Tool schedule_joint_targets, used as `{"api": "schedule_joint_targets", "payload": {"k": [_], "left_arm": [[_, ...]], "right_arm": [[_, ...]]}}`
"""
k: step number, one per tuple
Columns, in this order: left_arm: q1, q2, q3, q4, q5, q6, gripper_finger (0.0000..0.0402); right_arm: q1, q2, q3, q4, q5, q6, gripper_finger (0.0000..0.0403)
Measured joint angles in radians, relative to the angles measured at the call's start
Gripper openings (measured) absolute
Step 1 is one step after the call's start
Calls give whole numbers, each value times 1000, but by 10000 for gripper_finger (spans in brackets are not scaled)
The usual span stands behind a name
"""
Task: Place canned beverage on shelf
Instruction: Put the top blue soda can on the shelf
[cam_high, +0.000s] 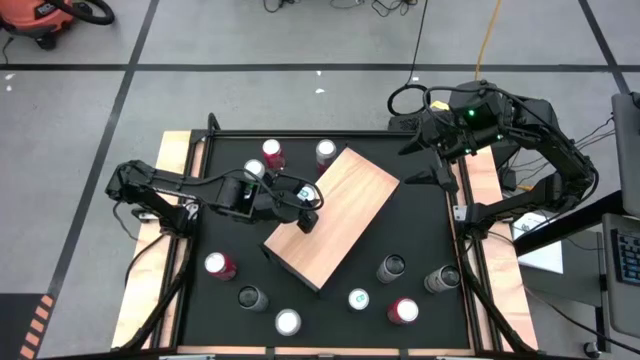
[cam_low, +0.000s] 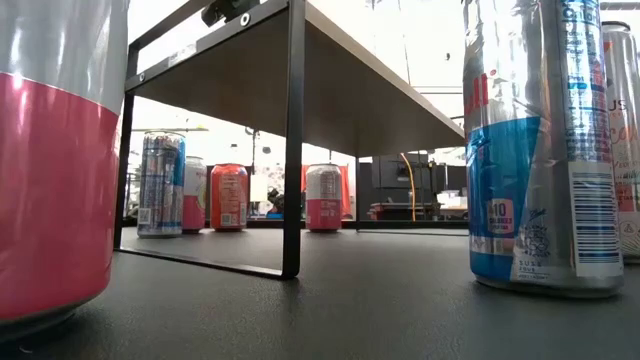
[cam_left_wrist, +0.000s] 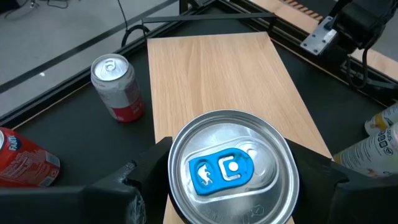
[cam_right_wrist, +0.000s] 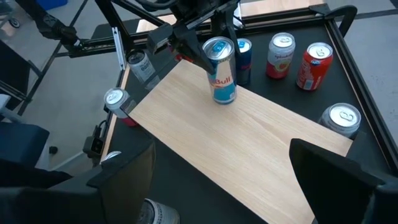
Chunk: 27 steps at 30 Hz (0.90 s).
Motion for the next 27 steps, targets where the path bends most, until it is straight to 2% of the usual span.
{"api": "schedule_joint_targets", "payload": {"k": [18,27], "left_arm": [[6,-1,0,-5,14,-2,247],[6,-1,0,-17,14,7,300]], "right_arm": [[0,0,0,9,0,0,350],[0,0,0,9,0,1,350]]}}
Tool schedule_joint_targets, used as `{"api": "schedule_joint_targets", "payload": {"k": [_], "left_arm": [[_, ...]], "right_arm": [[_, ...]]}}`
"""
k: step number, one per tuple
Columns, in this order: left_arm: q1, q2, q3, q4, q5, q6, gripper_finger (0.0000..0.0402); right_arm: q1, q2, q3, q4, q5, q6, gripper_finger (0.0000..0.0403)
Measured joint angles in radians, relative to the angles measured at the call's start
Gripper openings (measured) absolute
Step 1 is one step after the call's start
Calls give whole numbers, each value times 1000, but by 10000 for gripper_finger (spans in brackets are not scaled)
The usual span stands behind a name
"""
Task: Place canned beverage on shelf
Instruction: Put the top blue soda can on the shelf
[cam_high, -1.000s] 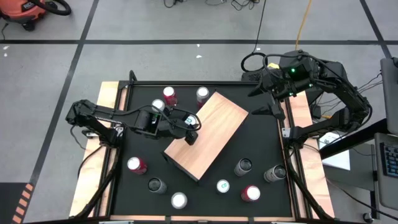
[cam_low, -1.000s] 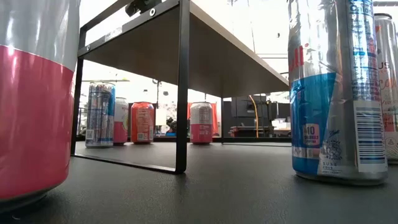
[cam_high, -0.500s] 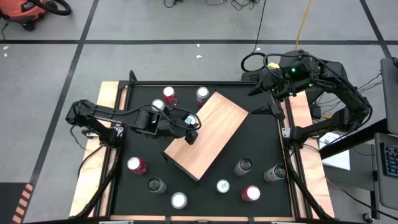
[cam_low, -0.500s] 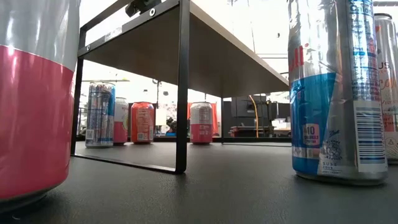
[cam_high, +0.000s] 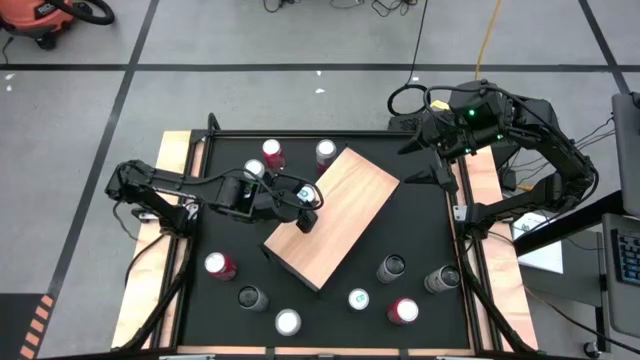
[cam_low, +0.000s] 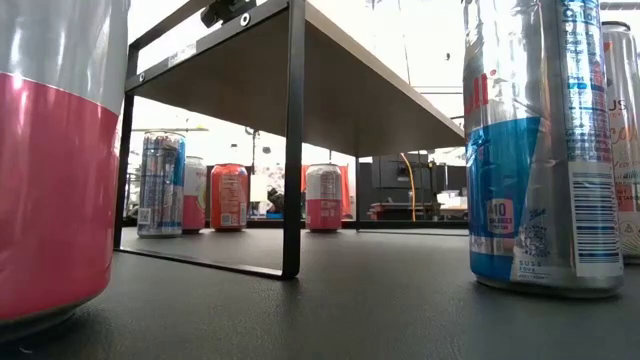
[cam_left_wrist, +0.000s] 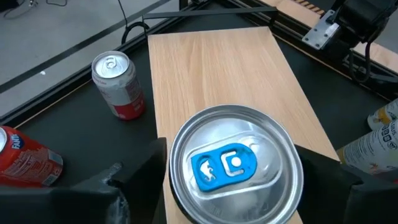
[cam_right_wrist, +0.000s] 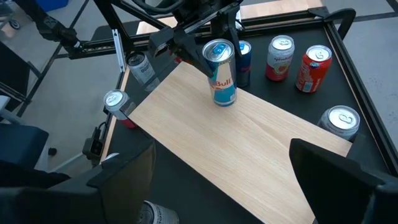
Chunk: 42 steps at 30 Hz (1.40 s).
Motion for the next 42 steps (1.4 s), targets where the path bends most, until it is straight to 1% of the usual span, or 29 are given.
{"api": "schedule_joint_targets", "payload": {"k": [3,10,13,18,23,27,32,37,40,42], "left_arm": [[2,0,7,0,0,1,307],[3,0,39,-2,-1,2,308],[3,0,61,-39,-1,2,309],[3,0,124,-100,-3,2,309],[5,0,217,-196,-11,2,309],[5,1,294,-263,-9,2,309],[5,1,399,-350,3,2,309],[5,0,492,-492,5,5,309],[5,0,525,-585,11,4,309],[5,0,541,-649,31,0,309]], "right_arm": [[0,0,0,0,0,0,350],[0,4,0,0,0,0,350],[0,6,0,0,0,0,350],[0,6,0,1,0,0,350],[0,6,0,2,0,0,350],[9,7,-47,39,-6,38,349],[54,-4,-181,153,-6,131,337],[112,-3,-320,358,1,266,314],[147,-1,-394,511,57,343,299],[168,7,-432,573,110,369,287]]}}
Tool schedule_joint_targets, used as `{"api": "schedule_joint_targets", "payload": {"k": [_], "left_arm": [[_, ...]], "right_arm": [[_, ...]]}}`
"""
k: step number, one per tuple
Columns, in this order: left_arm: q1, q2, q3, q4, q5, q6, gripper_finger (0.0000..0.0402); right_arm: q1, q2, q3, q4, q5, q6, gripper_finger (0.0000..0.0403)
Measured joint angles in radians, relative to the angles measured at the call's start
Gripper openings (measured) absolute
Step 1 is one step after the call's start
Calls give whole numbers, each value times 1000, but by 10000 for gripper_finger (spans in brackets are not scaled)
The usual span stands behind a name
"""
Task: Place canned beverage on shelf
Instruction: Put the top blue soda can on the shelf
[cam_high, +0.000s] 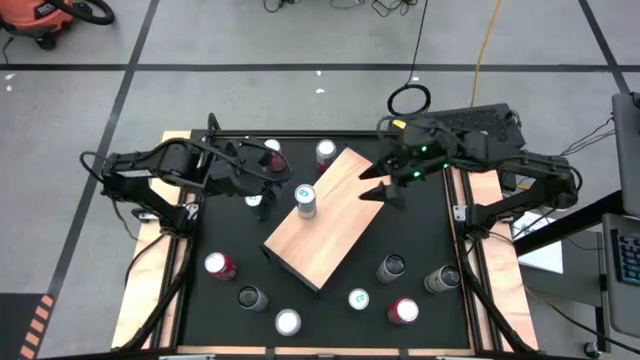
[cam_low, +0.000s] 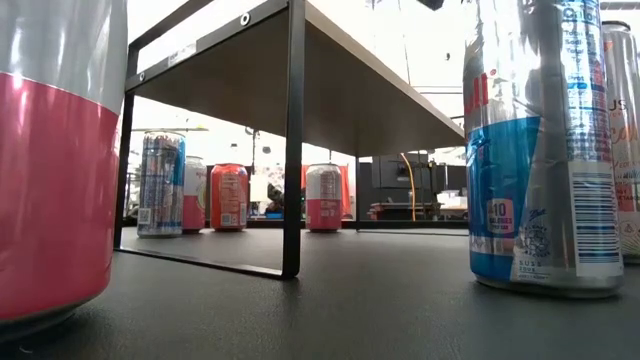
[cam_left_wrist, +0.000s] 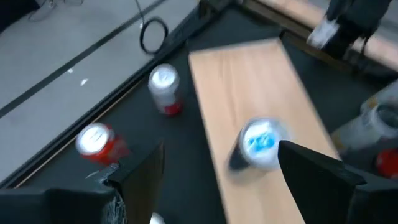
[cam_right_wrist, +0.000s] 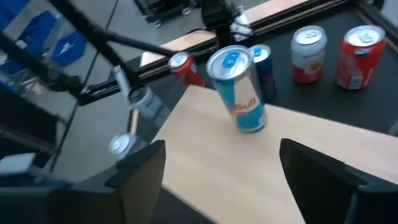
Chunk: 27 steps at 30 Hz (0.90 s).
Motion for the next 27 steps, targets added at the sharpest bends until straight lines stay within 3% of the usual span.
{"api": "schedule_joint_targets", "payload": {"k": [11,19,27], "left_arm": [[-1,-33,9,-71,75,99,309],[0,-106,9,-80,-12,151,309],[0,-143,9,-81,-37,159,309]], "right_arm": [[72,189,-31,74,113,27,204],[97,332,-31,149,147,62,138],[102,404,-31,194,149,78,97]]}}
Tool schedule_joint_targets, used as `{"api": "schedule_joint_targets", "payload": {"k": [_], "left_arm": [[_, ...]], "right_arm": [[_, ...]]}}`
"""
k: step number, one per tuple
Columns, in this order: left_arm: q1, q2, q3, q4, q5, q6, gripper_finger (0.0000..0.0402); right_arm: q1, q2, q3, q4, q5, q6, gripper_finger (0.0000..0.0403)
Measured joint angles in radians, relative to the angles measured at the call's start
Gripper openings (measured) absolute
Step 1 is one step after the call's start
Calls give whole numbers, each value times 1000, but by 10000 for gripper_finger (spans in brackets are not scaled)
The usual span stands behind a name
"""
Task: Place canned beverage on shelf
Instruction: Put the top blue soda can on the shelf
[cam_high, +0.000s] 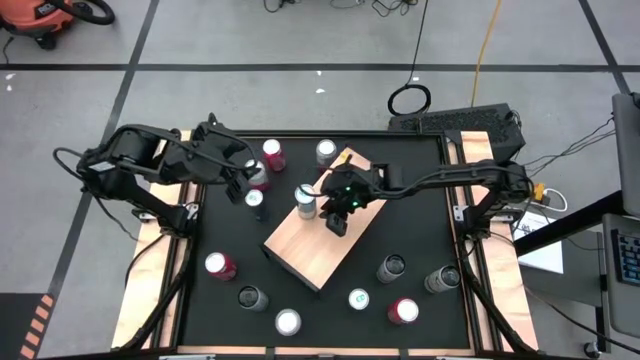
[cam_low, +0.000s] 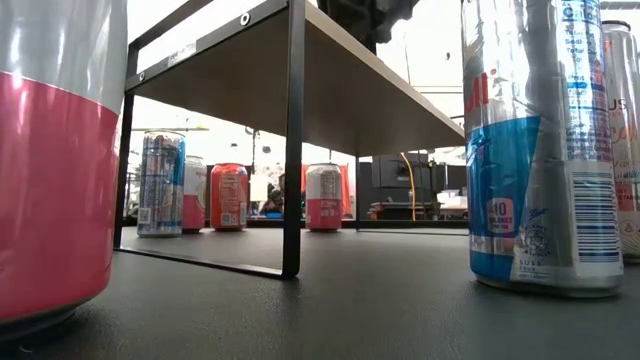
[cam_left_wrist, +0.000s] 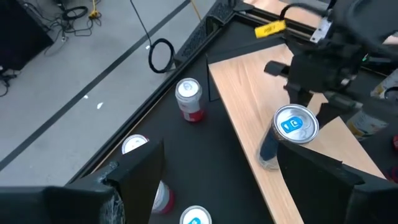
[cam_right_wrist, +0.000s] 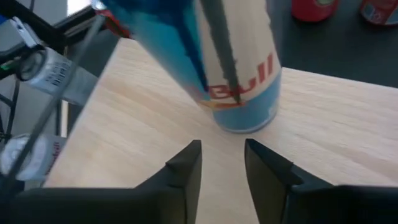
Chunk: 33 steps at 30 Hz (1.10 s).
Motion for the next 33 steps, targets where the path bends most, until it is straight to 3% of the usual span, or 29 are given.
{"api": "schedule_joint_targets", "payload": {"k": [33], "left_arm": [[0,0,-1,-21,-6,3,309]], "right_arm": [[1,16,1,52,-29,9,86]]}}
